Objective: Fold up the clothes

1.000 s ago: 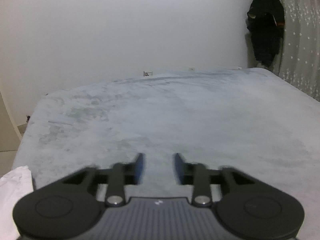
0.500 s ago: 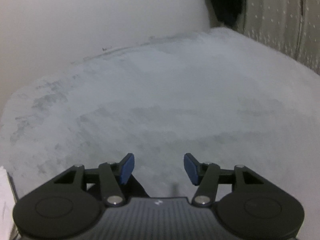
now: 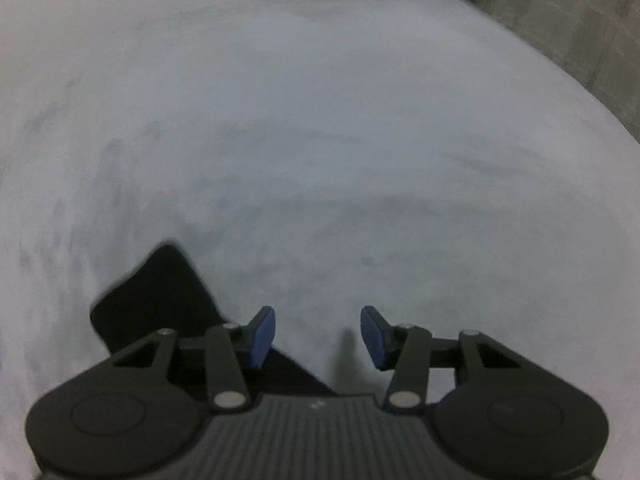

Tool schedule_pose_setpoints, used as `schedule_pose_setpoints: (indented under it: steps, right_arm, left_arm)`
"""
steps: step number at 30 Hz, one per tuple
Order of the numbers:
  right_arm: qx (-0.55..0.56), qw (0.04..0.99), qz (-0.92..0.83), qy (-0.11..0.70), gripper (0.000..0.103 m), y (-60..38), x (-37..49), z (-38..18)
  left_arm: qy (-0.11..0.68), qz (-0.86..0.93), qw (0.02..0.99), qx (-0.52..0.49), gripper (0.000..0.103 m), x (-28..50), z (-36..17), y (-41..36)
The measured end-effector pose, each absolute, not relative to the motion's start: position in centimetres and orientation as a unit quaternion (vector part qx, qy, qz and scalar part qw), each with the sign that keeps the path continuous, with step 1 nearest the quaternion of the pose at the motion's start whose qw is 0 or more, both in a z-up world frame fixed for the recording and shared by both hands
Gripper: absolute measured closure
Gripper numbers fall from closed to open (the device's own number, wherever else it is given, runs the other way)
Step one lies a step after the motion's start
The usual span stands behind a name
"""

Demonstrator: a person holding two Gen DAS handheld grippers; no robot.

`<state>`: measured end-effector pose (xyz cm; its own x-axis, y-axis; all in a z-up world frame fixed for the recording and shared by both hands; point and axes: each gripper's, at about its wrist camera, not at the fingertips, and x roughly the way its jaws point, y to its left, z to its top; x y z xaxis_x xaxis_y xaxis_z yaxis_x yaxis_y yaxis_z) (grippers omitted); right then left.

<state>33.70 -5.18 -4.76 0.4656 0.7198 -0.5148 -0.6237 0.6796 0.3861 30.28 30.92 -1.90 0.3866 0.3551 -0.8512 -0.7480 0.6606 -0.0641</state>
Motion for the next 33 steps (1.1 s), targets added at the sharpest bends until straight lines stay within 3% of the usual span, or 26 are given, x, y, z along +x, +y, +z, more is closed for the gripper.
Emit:
schedule_pose_setpoints:
  steps: [7,13,16,18,20,22,27,30,32,33]
  right_arm:
    - [0.068,0.846,0.402,0.342,0.052,-5.2,33.8,-4.8]
    - [0.054,0.843,0.407,0.347,0.052,-4.7,33.7,-5.0]
    - [0.047,0.844,0.406,0.348,0.053,-4.3,33.7,-5.3]
    - [0.043,0.846,0.403,0.347,0.063,-4.2,33.7,-5.3]
    - [0.041,0.848,0.395,0.351,0.086,-4.1,33.8,-5.5]
    - [0.044,0.85,0.395,0.346,0.096,-4.2,33.7,-5.3]
    - [0.066,0.86,0.392,0.319,0.097,-5.0,33.4,-4.3]
    - [0.067,0.866,0.384,0.313,0.097,-5.1,33.4,-4.3]
    - [0.059,0.866,0.382,0.316,0.097,-4.8,33.5,-4.5]
    - [0.057,0.865,0.382,0.319,0.097,-4.8,33.5,-4.5]
  left_arm:
    - [0.422,0.394,0.777,-0.252,0.056,29.4,-2.2,32.7]
    - [0.41,0.411,0.773,-0.257,0.064,28.8,-3.1,33.9]
    - [0.397,0.413,0.777,-0.26,0.081,28.5,-3.6,34.3]
    - [0.386,0.412,0.784,-0.259,0.103,28.2,-4.1,34.6]
    - [0.38,0.39,0.797,-0.261,0.103,28.0,-4.4,34.5]
    - [0.358,0.38,0.816,-0.247,0.103,27.7,-4.1,34.1]
    - [0.262,0.368,0.862,-0.231,0.103,26.9,-1.8,33.0]
    - [0.291,0.366,0.85,-0.243,0.101,27.6,-1.7,33.0]
    - [0.329,0.365,0.829,-0.265,0.094,28.2,-1.9,33.3]
    - [0.337,0.368,0.822,-0.274,0.079,28.3,-1.8,33.3]
